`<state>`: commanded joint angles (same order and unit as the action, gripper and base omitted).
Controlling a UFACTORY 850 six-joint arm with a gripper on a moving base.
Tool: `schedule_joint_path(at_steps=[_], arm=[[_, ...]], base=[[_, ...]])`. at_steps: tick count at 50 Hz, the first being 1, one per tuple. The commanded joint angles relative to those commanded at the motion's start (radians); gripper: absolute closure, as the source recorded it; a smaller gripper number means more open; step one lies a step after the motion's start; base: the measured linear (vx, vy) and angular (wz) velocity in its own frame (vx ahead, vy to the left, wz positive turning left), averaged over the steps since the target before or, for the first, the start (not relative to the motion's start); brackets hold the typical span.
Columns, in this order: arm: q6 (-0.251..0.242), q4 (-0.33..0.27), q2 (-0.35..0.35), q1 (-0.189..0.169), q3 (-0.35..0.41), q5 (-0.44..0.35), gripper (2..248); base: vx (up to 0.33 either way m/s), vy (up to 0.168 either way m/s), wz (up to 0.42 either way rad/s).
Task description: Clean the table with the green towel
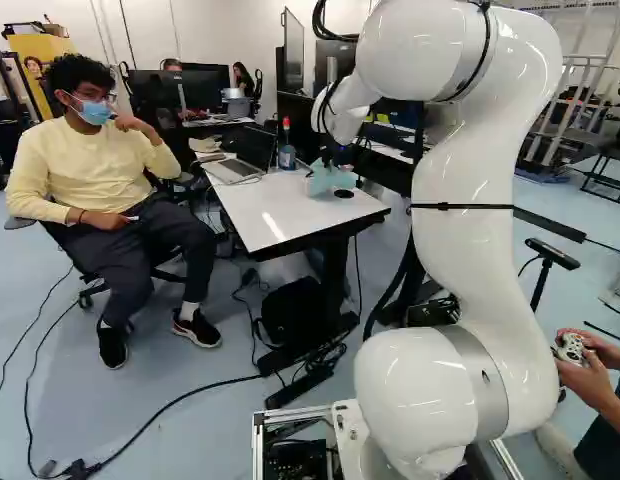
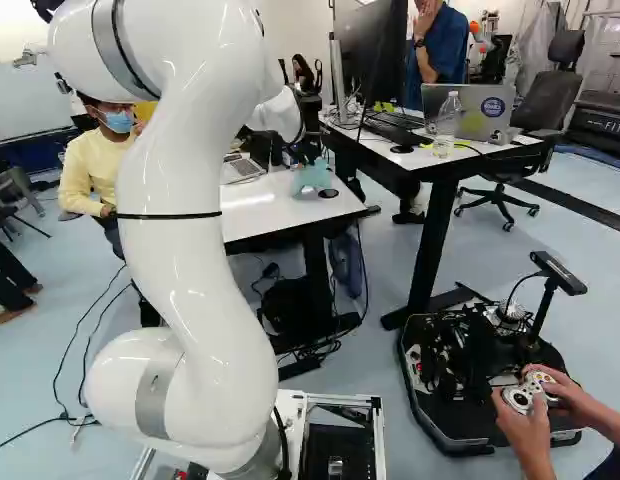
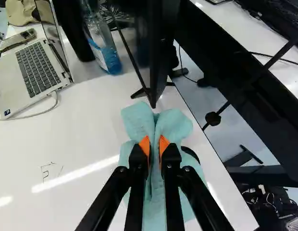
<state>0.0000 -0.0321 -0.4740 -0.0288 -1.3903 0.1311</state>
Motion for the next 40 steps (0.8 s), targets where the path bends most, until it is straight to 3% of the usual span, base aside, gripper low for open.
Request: schedule_joint_path(at_steps=[40], arm=[[0.000,0.002,0.054,0.039,-0.028,0.071,206]], base=[[0.000,0.000,0.000]])
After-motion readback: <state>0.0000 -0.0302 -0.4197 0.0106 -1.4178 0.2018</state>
